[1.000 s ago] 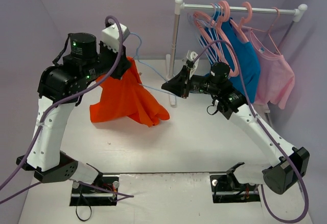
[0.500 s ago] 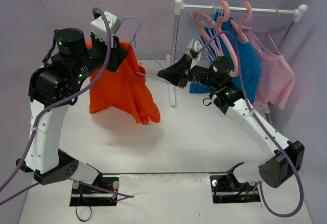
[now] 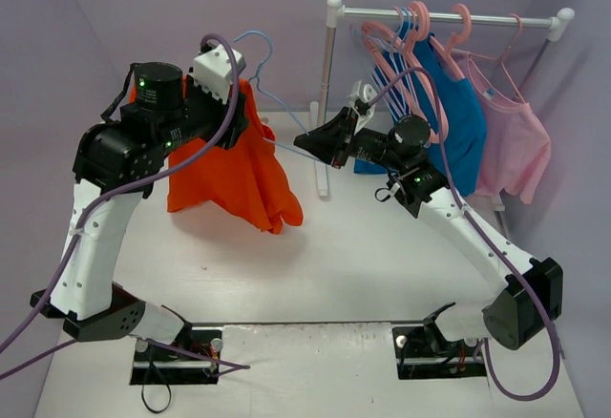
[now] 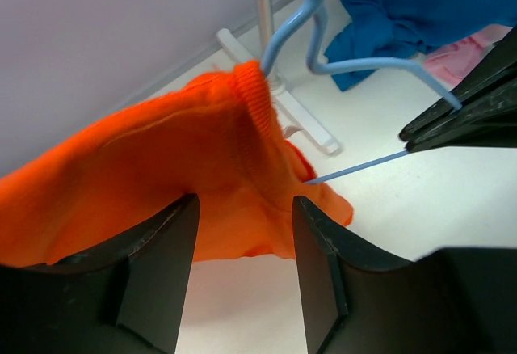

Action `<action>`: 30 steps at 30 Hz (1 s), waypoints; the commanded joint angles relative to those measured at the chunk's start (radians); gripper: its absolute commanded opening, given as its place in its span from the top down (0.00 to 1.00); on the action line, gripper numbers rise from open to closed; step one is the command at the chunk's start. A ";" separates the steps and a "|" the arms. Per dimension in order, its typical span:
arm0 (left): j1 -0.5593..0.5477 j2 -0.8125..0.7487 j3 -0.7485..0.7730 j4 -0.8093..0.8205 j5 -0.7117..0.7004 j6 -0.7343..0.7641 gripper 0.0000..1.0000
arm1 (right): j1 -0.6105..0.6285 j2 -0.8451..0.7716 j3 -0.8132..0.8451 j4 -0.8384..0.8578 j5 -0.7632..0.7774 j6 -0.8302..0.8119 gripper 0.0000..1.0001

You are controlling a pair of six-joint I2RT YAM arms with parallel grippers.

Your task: Place the t-shirt on the hanger

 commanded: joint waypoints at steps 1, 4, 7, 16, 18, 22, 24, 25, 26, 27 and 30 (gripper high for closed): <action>-0.003 -0.063 0.048 0.045 -0.077 0.080 0.55 | -0.017 0.008 0.023 0.179 -0.008 0.005 1.00; -0.003 -0.080 0.052 0.045 -0.089 0.162 0.55 | -0.032 0.020 -0.015 0.178 -0.047 0.009 1.00; -0.003 -0.100 0.040 0.040 -0.064 0.221 0.55 | -0.040 0.020 -0.053 0.178 -0.063 0.009 1.00; 0.052 -0.177 -0.065 -0.009 0.001 0.543 0.54 | -0.036 0.004 -0.085 0.177 -0.123 0.015 1.00; 0.095 -0.171 -0.062 -0.032 0.087 0.591 0.54 | -0.035 -0.002 -0.094 0.178 -0.133 0.013 1.00; 0.157 -0.148 -0.097 -0.031 0.183 0.641 0.54 | -0.034 -0.015 -0.105 0.175 -0.150 0.015 1.00; 0.161 -0.134 -0.094 -0.029 0.203 0.648 0.54 | -0.034 -0.024 -0.111 0.173 -0.154 0.013 1.00; 0.167 -0.123 -0.094 -0.030 0.232 0.659 0.54 | -0.034 -0.032 -0.116 0.170 -0.154 0.013 1.00; 0.169 -0.119 -0.092 -0.031 0.244 0.665 0.54 | -0.034 -0.036 -0.116 0.169 -0.154 0.012 1.00; 0.176 -0.106 -0.091 -0.031 0.263 0.672 0.54 | -0.034 -0.044 -0.119 0.166 -0.158 0.012 1.00; 0.187 -0.081 -0.079 -0.029 0.268 0.690 0.54 | -0.034 -0.053 -0.117 0.158 -0.170 0.012 1.00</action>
